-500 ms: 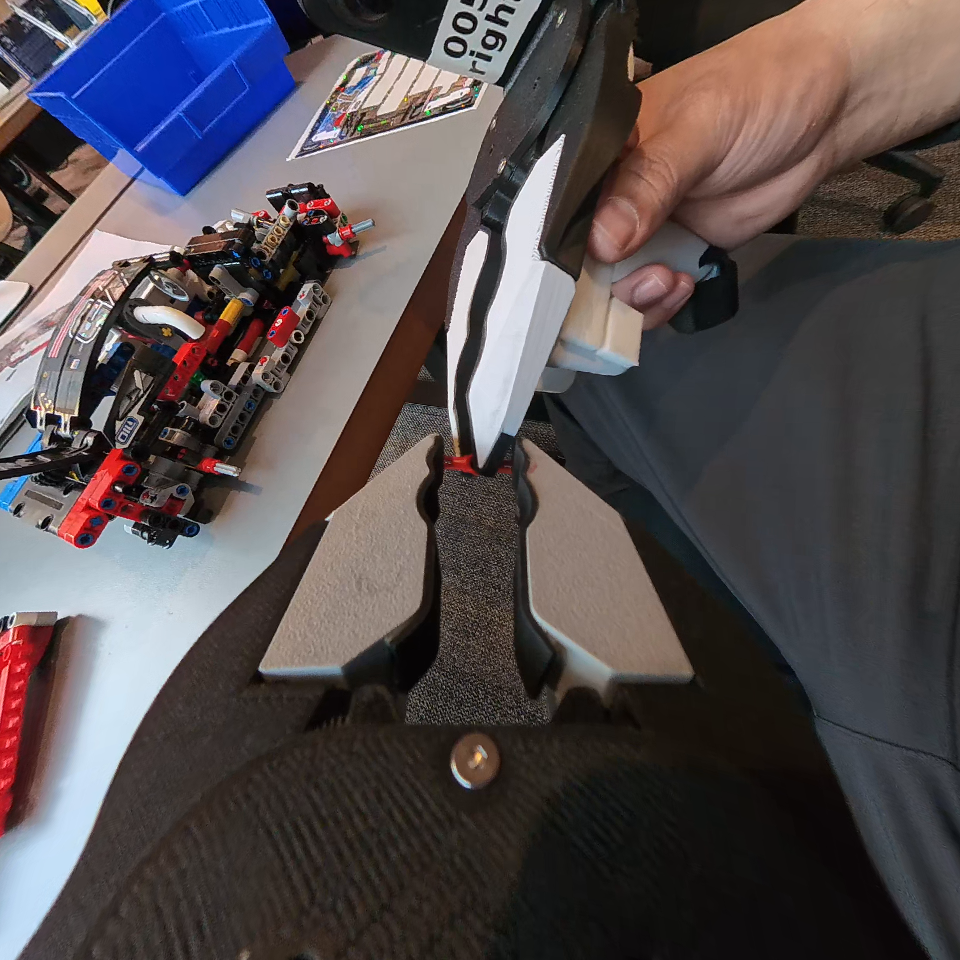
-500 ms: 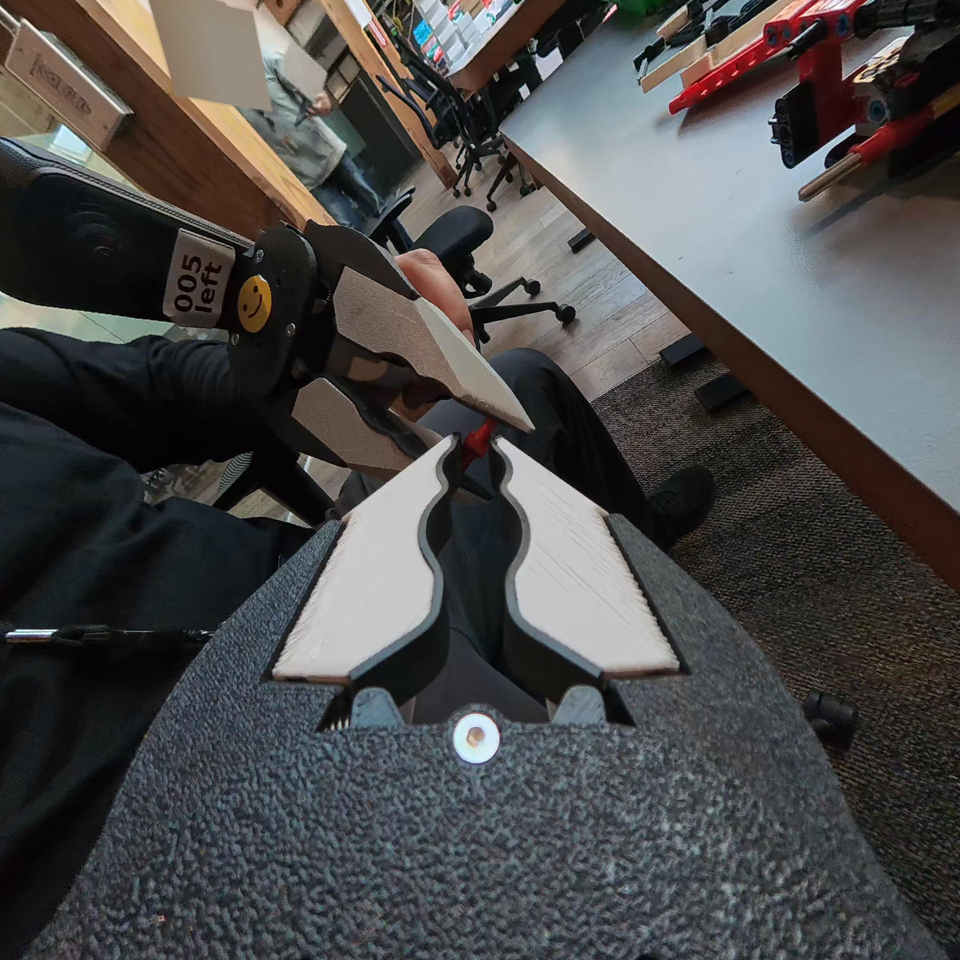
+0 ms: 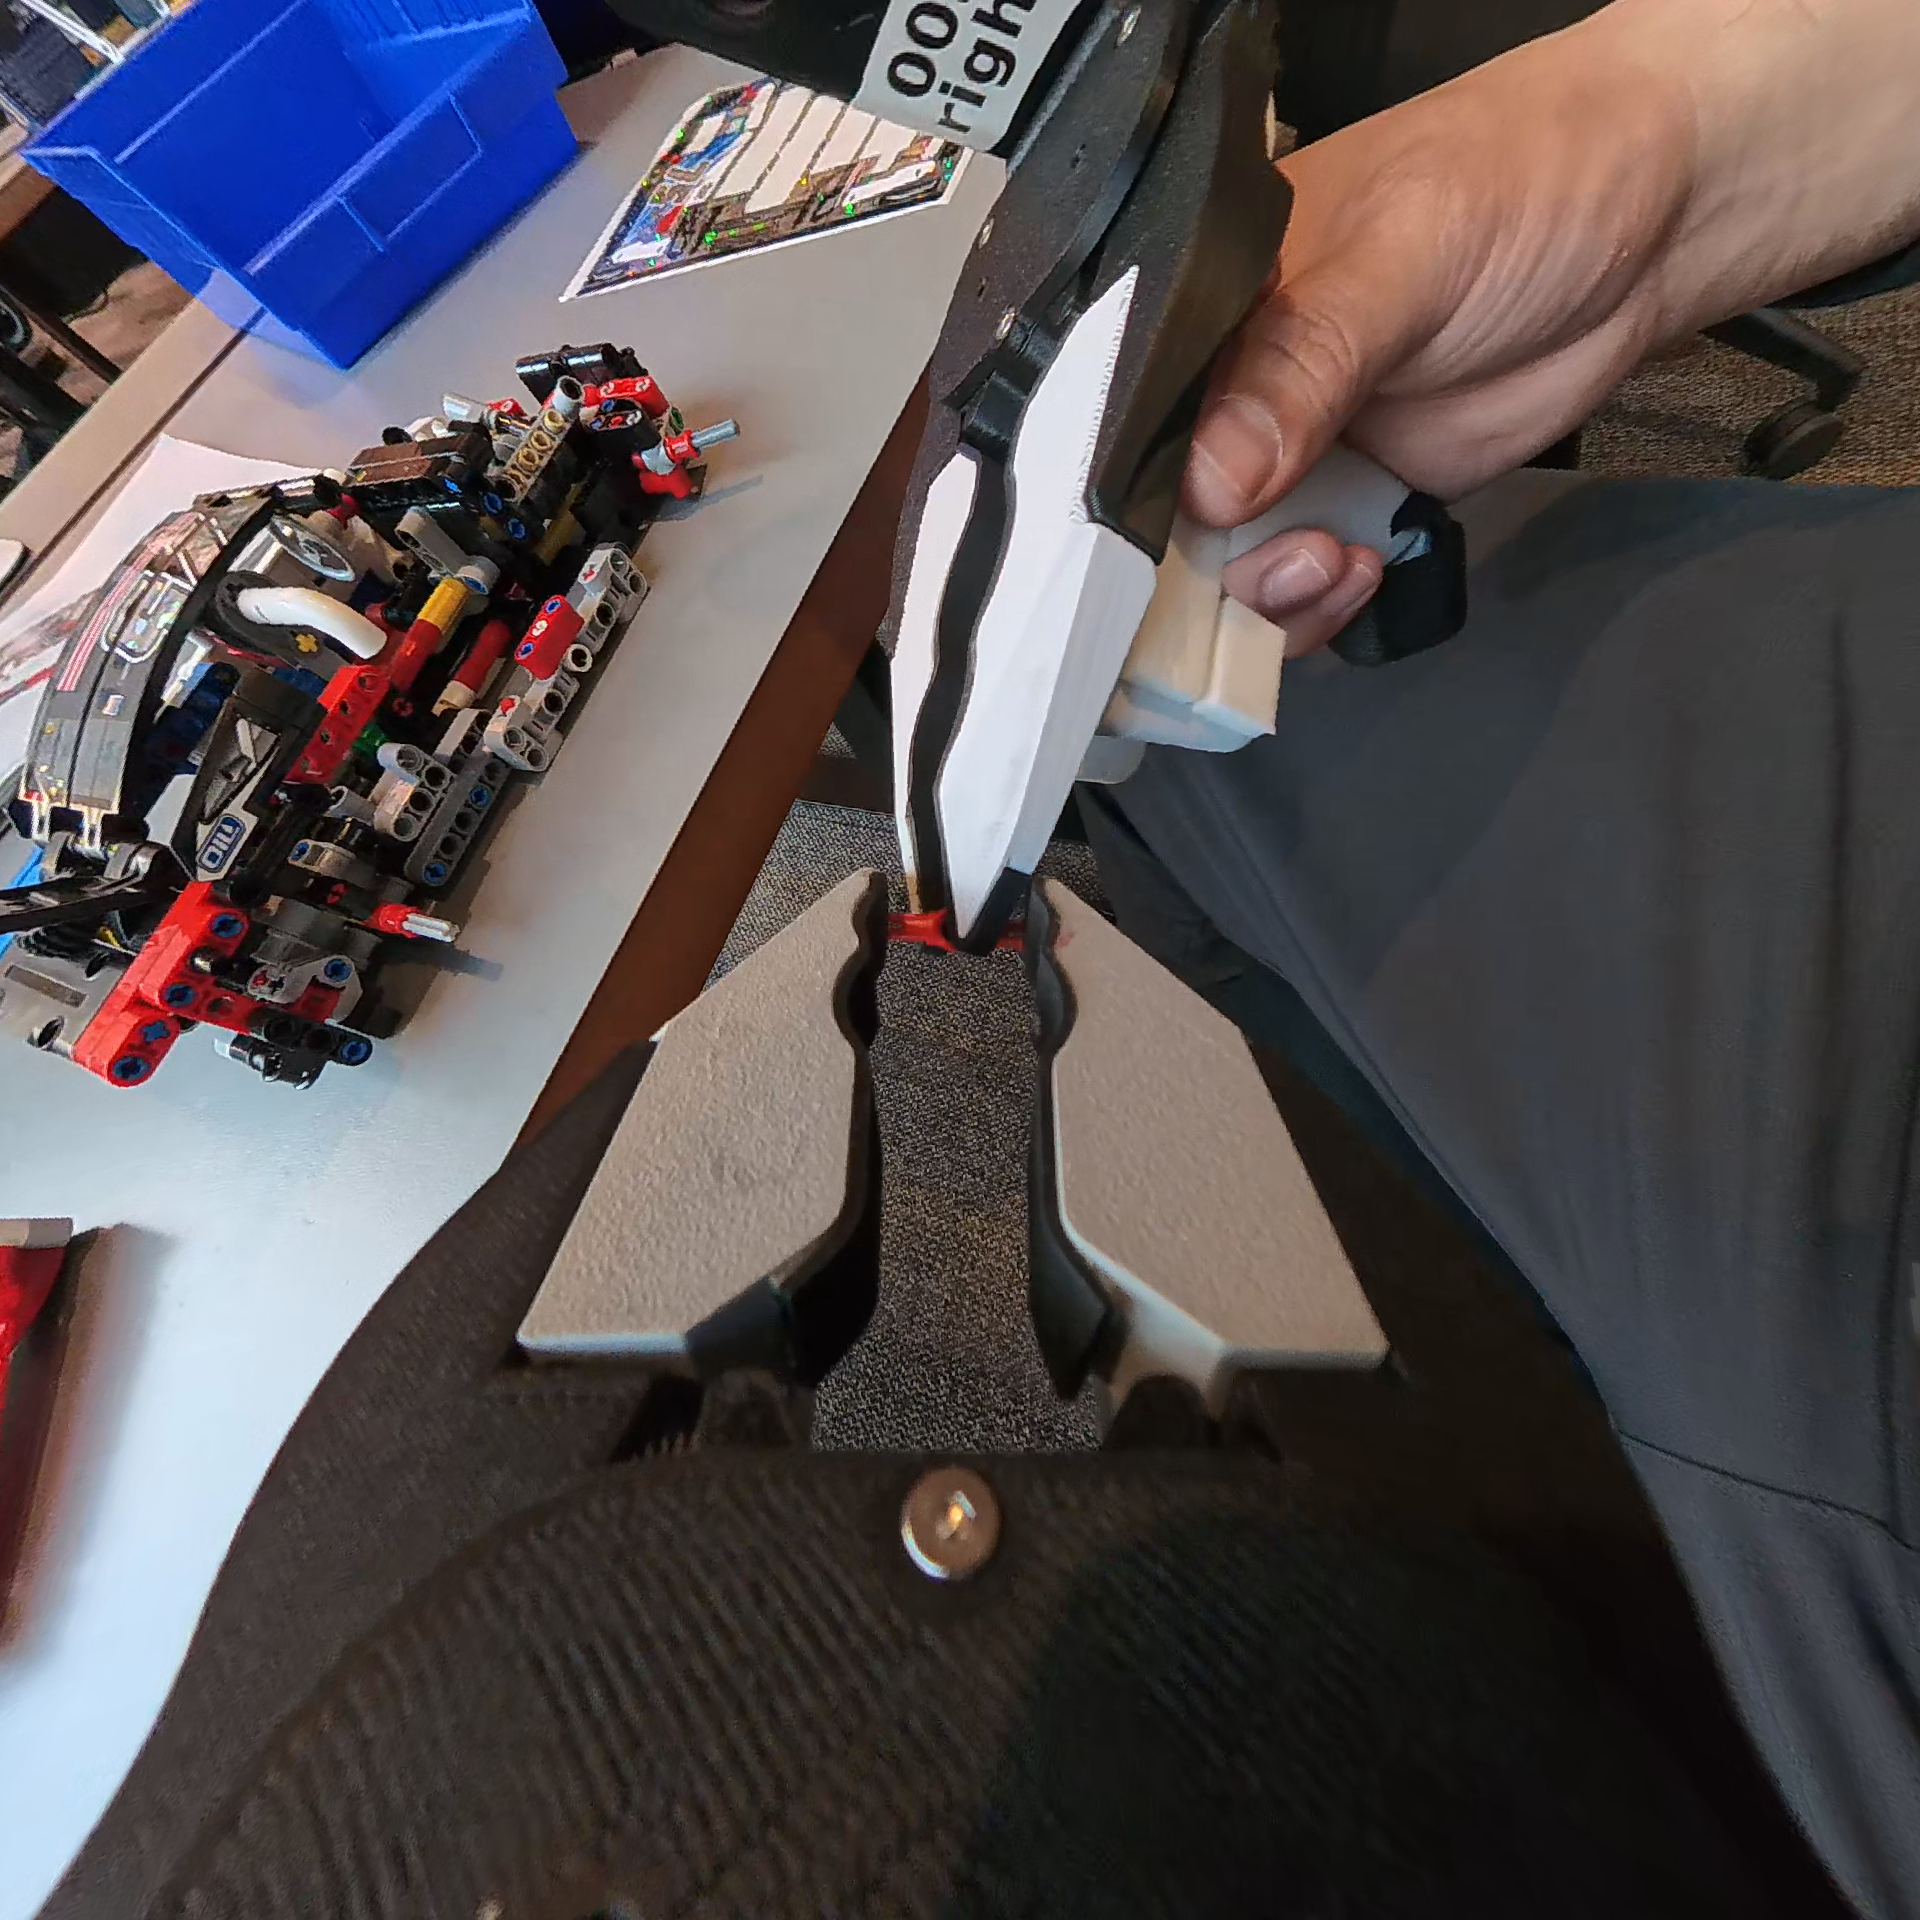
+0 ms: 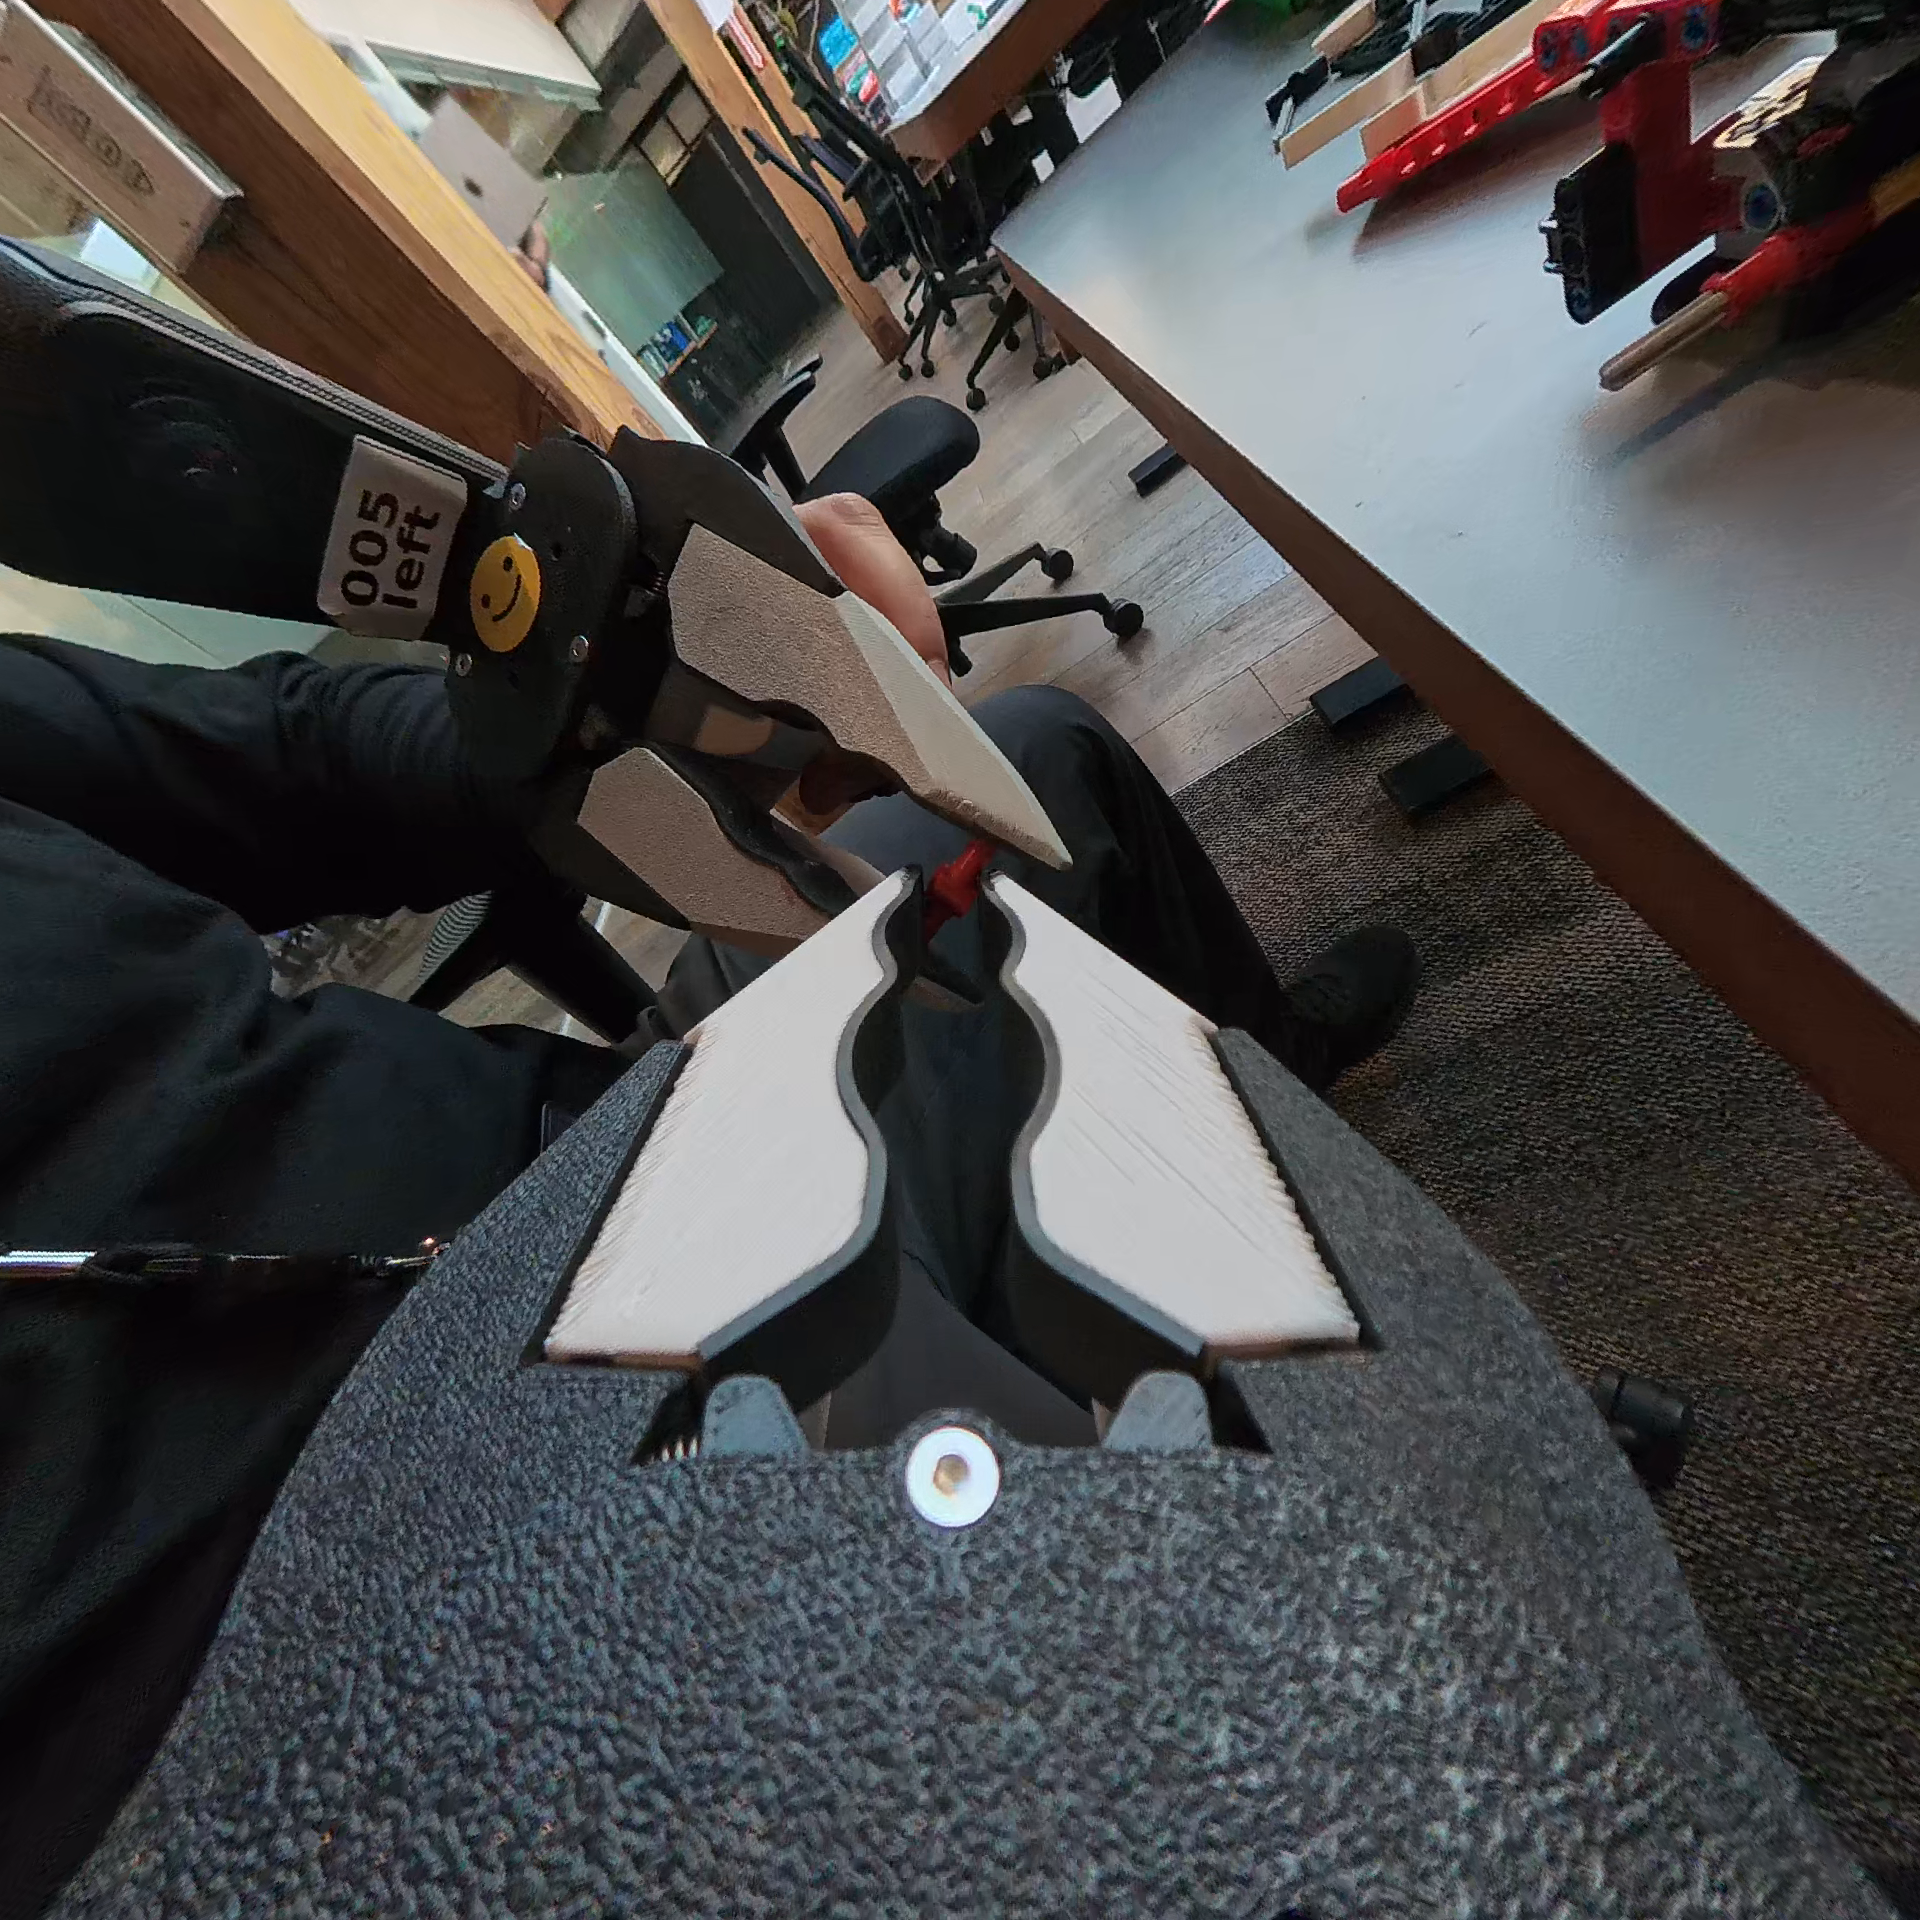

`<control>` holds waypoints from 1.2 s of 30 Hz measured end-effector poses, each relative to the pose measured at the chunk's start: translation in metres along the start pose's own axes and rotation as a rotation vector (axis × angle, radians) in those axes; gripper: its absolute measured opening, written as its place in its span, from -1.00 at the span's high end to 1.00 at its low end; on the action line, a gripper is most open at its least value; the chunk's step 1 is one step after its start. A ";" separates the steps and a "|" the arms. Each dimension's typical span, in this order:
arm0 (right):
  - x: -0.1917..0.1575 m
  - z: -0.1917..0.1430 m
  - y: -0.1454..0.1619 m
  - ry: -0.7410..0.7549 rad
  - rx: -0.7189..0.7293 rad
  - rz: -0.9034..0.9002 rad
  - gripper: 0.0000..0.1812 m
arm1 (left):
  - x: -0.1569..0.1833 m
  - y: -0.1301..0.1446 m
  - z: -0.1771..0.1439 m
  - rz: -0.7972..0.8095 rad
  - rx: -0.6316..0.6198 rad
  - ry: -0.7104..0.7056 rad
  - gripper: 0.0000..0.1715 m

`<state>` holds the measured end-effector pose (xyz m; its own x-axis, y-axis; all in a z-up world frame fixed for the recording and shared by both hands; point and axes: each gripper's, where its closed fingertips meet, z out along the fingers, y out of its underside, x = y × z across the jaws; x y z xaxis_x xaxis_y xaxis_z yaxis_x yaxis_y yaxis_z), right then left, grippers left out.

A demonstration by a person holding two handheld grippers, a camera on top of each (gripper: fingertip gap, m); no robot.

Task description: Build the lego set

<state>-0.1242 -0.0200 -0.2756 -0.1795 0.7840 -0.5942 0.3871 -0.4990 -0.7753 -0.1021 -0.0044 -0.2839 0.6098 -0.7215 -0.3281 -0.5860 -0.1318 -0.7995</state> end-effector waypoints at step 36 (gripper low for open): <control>-0.010 -0.006 -0.015 -0.078 0.075 0.033 0.88 | -0.009 -0.008 -0.008 0.067 0.084 -0.064 0.73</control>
<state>-0.1225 -0.0184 -0.2571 -0.2386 0.7373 -0.6321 0.3254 -0.5525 -0.7674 -0.1071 -0.0027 -0.2703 0.6051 -0.6816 -0.4115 -0.5817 -0.0256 -0.8130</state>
